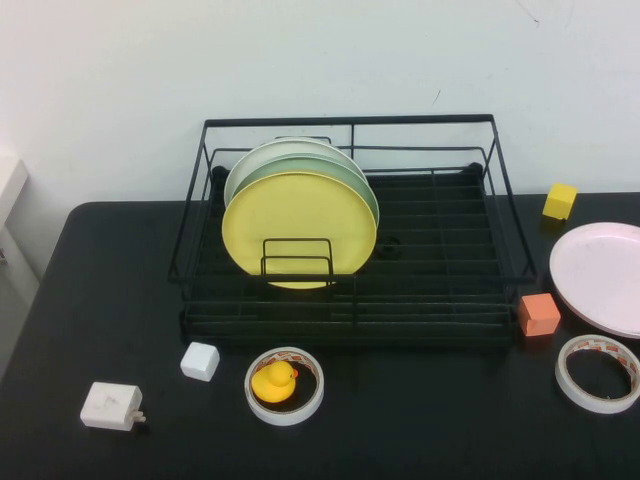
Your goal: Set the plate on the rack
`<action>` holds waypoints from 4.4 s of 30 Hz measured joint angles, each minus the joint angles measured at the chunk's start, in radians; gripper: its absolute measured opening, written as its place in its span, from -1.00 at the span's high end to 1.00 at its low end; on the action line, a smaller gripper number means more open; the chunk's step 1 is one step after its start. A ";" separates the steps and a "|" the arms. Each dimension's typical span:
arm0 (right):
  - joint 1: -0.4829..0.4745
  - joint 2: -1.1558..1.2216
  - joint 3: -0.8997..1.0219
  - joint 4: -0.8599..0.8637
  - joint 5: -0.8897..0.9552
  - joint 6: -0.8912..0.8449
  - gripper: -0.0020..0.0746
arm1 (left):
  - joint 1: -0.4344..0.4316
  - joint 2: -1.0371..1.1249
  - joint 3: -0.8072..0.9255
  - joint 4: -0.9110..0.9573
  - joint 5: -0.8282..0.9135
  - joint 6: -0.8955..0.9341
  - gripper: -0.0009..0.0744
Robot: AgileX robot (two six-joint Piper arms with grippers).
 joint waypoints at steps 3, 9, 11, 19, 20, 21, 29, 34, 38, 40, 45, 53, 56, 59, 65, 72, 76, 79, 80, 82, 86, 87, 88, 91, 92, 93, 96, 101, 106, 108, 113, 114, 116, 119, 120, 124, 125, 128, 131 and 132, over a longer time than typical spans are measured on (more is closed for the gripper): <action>0.000 0.000 0.000 -0.002 0.000 0.000 0.95 | 0.000 0.000 0.002 0.002 -0.058 0.000 0.98; 0.000 0.000 0.016 -0.004 -0.113 0.000 0.95 | 0.000 0.000 0.002 0.002 -0.261 0.000 0.98; 0.000 0.000 0.020 -0.004 -0.227 0.000 0.95 | 0.000 0.000 0.002 0.002 -0.365 0.000 0.98; 0.000 0.000 0.020 -0.004 -0.721 -0.030 0.95 | 0.000 0.000 0.002 0.002 -0.871 0.000 0.98; 0.000 0.000 0.020 -0.004 -0.756 -0.058 0.95 | 0.000 0.000 0.002 0.002 -0.914 0.000 0.98; 0.000 0.000 0.020 -0.004 -0.783 -0.089 0.95 | 0.000 0.000 0.002 0.002 -0.950 0.000 0.98; 0.000 0.000 0.020 0.000 -0.895 -0.136 0.95 | 0.000 0.000 0.002 0.002 -1.023 0.000 0.98; 0.000 0.000 0.020 0.002 -1.000 -0.026 0.95 | 0.000 0.000 0.002 0.002 -1.021 0.000 0.98; 0.000 -0.002 0.015 0.008 -1.128 -0.042 0.95 | 0.000 0.000 0.002 -0.009 -0.955 -0.028 0.98; 0.000 -0.002 -0.021 0.027 -1.132 -0.048 0.95 | 0.000 0.000 0.002 -0.012 -0.905 -0.037 0.98; 0.000 -0.002 -0.211 0.038 -0.985 -0.154 0.95 | 0.000 0.000 -0.102 -0.023 -0.673 -0.007 0.98; 0.000 0.036 -0.406 0.038 -0.798 -0.449 0.95 | 0.000 0.254 -0.365 -0.118 -0.404 0.187 0.98; 0.000 0.090 -0.417 0.038 -0.723 -0.444 0.95 | 0.000 0.379 -0.417 -0.123 -0.303 0.203 0.98; 0.000 0.148 -0.420 0.038 -0.596 -0.409 0.95 | 0.000 0.488 -0.423 -0.125 -0.247 0.211 0.98; 0.000 0.315 -0.420 0.038 -0.253 -0.354 0.95 | 0.000 0.648 -0.423 -0.132 -0.148 0.216 0.98; 0.000 0.606 -0.437 0.090 0.090 -0.350 0.95 | 0.000 0.752 -0.423 -0.270 -0.137 0.223 0.98; 0.000 0.794 -0.502 0.132 0.181 -0.352 0.95 | 0.000 0.808 -0.423 -0.391 -0.137 0.223 0.98; 0.000 0.930 -0.579 0.145 0.221 -0.353 0.95 | 0.000 0.846 -0.423 -0.436 -0.137 0.223 0.98; 0.000 0.979 -0.606 0.159 0.231 -0.353 0.95 | 0.000 0.855 -0.423 -0.448 -0.137 0.223 0.98; 0.000 1.071 -0.657 0.177 0.250 -0.353 0.95 | 0.000 0.861 -0.423 -0.474 -0.141 0.223 0.98; 0.000 1.232 -0.781 0.186 0.273 -0.351 0.95 | 0.000 0.861 -0.423 -0.489 -0.143 0.223 0.98; -0.002 1.274 -0.817 0.189 0.276 -0.351 0.95 | 0.000 0.861 -0.423 -0.490 -0.143 0.223 0.98; -0.010 1.308 -0.855 0.197 0.277 -0.351 0.95 | 0.000 0.861 -0.423 -0.491 -0.143 0.223 0.98; -0.050 1.424 -0.977 0.264 0.316 -0.340 0.88 | 0.000 0.861 -0.423 -0.492 -0.143 0.223 0.98; -0.069 1.463 -1.023 0.292 0.335 -0.338 0.84 | 0.000 0.861 -0.423 -0.492 -0.143 0.223 0.98; -0.090 1.501 -1.068 0.319 0.356 -0.336 0.78 | 0.000 0.861 -0.423 -0.495 -0.143 0.223 0.98; -0.154 1.606 -1.180 0.374 0.408 -0.334 0.62 | 0.000 0.861 -0.423 -0.508 -0.139 0.223 0.98; -0.231 1.721 -1.253 0.396 0.404 -0.328 0.42 | 0.000 0.861 -0.423 -0.515 -0.137 0.223 0.98; -0.269 1.838 -1.258 0.398 0.358 -0.294 0.20 | 0.000 0.861 -0.423 -0.517 -0.137 0.223 0.98; -0.276 1.883 -1.258 0.400 0.345 -0.281 0.08 | 0.000 0.861 -0.423 -0.520 -0.137 0.223 0.98; -0.279 1.998 -1.258 0.464 0.301 -0.274 -0.07 | 0.000 0.861 -0.423 -0.524 -0.137 0.223 0.98; -0.279 2.019 -1.258 0.476 0.285 -0.274 -0.08 | 0.000 0.861 -0.423 -0.524 -0.137 0.223 0.98; -0.279 2.053 -1.258 0.486 0.248 -0.274 -0.09 | 0.000 0.861 -0.423 -0.528 -0.137 0.223 0.98; -0.282 2.092 -1.260 0.494 0.181 -0.274 -0.09 | 0.000 0.861 -0.423 -0.530 -0.137 0.223 0.98; -0.283 2.099 -1.260 0.494 0.162 -0.274 -0.09 | 0.000 0.861 -0.423 -0.530 -0.136 0.223 0.98; -0.285 2.115 -1.274 0.502 0.109 -0.274 -0.09 | 0.000 0.861 -0.423 -0.532 -0.128 0.223 0.98; -0.285 2.119 -1.276 0.504 0.100 -0.274 -0.09 | 0.000 0.861 -0.423 -0.532 -0.126 0.223 0.98; -0.286 2.135 -1.278 0.525 0.071 -0.274 -0.09 | 0.000 0.861 -0.423 -0.532 -0.126 0.223 0.98; -0.286 2.161 -1.278 0.560 0.052 -0.274 -0.09 | 0.000 0.861 -0.423 -0.532 -0.131 0.223 0.98; -0.286 2.171 -1.278 0.573 0.048 -0.274 -0.09 | 0.000 0.861 -0.423 -0.532 -0.132 0.223 0.98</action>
